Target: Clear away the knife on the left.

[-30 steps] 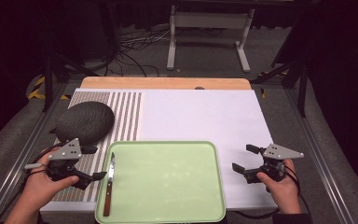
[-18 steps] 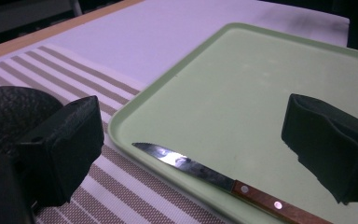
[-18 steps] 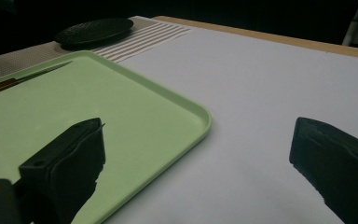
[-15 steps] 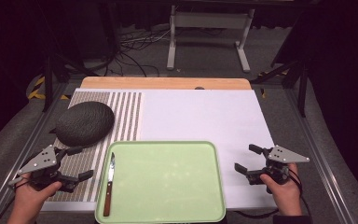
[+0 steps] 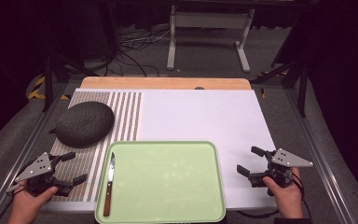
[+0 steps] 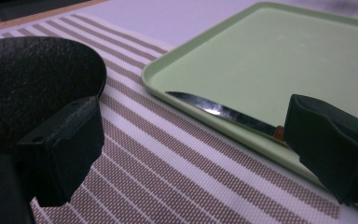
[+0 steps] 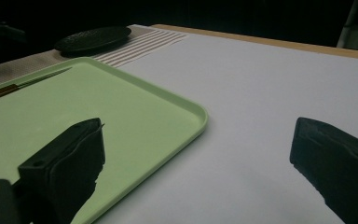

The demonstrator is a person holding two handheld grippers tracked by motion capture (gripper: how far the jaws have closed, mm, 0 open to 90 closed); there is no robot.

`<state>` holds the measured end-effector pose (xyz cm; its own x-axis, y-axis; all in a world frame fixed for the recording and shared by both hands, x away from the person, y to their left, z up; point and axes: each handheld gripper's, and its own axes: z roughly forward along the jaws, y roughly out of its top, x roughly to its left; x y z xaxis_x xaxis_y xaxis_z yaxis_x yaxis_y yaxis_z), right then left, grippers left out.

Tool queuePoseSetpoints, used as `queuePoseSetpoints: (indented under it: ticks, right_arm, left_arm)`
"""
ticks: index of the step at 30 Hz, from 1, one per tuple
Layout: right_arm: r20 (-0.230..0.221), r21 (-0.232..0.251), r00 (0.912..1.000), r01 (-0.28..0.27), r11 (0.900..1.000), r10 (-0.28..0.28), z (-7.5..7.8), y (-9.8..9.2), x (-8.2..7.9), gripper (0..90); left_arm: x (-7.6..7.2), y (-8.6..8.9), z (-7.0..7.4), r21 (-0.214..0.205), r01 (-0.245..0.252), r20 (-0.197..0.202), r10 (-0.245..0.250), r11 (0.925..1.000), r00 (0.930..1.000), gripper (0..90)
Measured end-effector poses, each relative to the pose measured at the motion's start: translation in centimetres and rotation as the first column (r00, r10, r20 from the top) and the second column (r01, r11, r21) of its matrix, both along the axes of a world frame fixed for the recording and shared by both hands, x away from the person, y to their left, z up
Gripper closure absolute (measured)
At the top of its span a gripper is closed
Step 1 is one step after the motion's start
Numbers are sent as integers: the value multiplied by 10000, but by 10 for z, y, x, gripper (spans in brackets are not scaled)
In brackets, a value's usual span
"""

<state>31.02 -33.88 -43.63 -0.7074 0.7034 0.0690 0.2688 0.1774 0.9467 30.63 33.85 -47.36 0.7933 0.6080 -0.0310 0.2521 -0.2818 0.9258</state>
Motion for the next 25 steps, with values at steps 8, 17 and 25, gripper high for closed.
queuePoseSetpoints:
  ticks: [8, 17, 25]
  right_arm:
    - [-150, 36, 9998, 103, 9999, -102, -9, -4, -2, 39]
    - [-197, -64, 9997, 123, 9999, -124, -9, -4, -2, 39]
    - [-203, -99, 9997, 108, 9999, -110, -9, -3, -1, 39]
  left_arm:
    - [-1, -3, -3, 102, 171, -204, -169, 9998, 9996, 59]
    - [-1, -3, -3, 17, 116, -343, -115, 9999, 9993, 60]
    - [-3, -3, -1, -543, 119, -513, -147, 9985, 9986, 60]
